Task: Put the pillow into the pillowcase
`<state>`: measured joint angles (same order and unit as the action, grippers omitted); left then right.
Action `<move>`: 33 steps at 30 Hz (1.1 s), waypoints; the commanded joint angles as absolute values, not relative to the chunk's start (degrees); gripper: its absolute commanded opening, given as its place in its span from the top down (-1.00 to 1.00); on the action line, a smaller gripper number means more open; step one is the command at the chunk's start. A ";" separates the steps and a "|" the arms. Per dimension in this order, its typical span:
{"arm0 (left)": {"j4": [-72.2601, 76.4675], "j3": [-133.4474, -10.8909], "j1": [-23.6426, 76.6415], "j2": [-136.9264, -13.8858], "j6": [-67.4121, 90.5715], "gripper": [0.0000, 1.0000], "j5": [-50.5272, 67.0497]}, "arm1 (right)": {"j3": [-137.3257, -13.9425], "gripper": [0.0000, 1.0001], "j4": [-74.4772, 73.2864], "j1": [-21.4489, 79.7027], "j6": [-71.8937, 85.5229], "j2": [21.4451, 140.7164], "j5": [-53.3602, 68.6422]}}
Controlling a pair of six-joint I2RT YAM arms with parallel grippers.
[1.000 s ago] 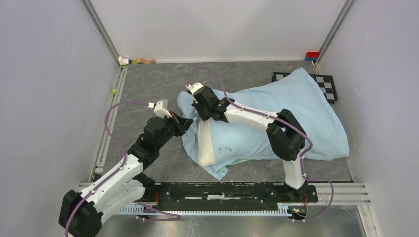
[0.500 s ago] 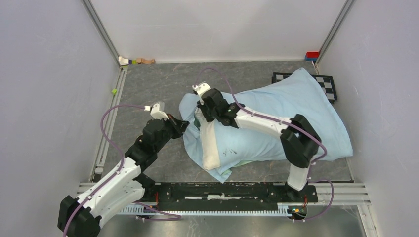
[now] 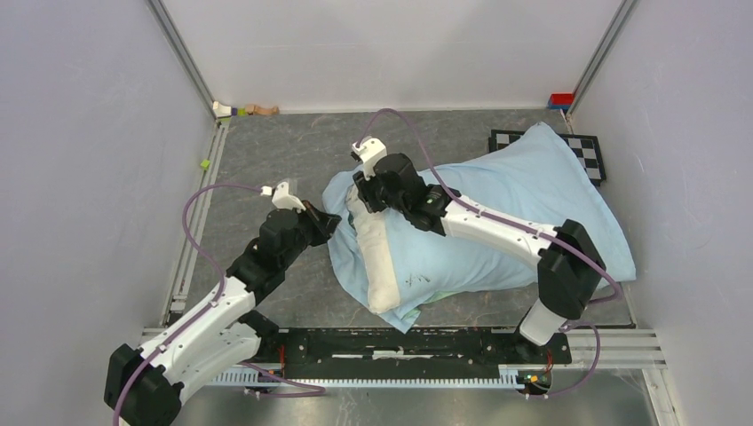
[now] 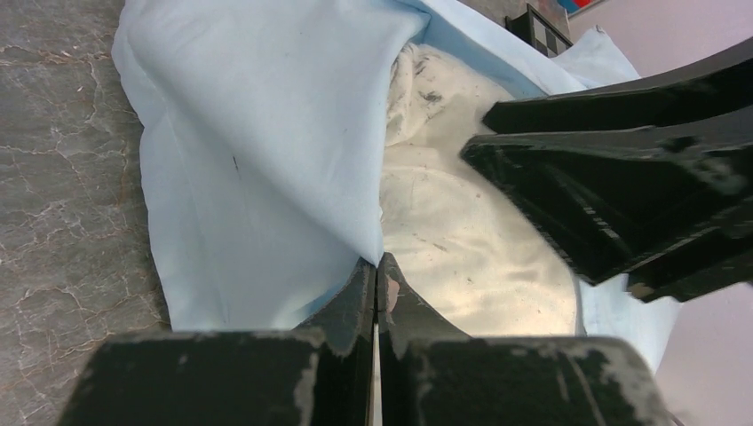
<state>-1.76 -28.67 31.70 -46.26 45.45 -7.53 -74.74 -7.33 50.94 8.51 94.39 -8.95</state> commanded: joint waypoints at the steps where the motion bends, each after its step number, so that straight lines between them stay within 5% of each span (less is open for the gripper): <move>1: 0.92 -33.87 31.74 -46.74 45.64 0.95 -10.00 | -75.95 0.22 -6.55 51.48 8.14 97.66 -9.93; 7: 0.37 -39.63 31.81 -47.10 44.53 0.95 -5.99 | -76.47 0.37 -7.98 49.97 10.06 106.49 -17.06; 16: -3.31 -43.83 31.75 -43.31 45.41 0.95 -4.12 | -77.77 0.12 -6.80 47.07 11.71 110.19 -19.43; 25: -2.70 -40.49 31.82 -42.96 47.52 0.95 -1.30 | -74.70 -0.42 -4.75 46.48 12.99 111.10 -20.70; 33: -5.49 -29.65 31.82 -42.79 51.47 0.95 -2.88 | -75.67 -0.39 4.97 44.03 14.75 102.47 -11.99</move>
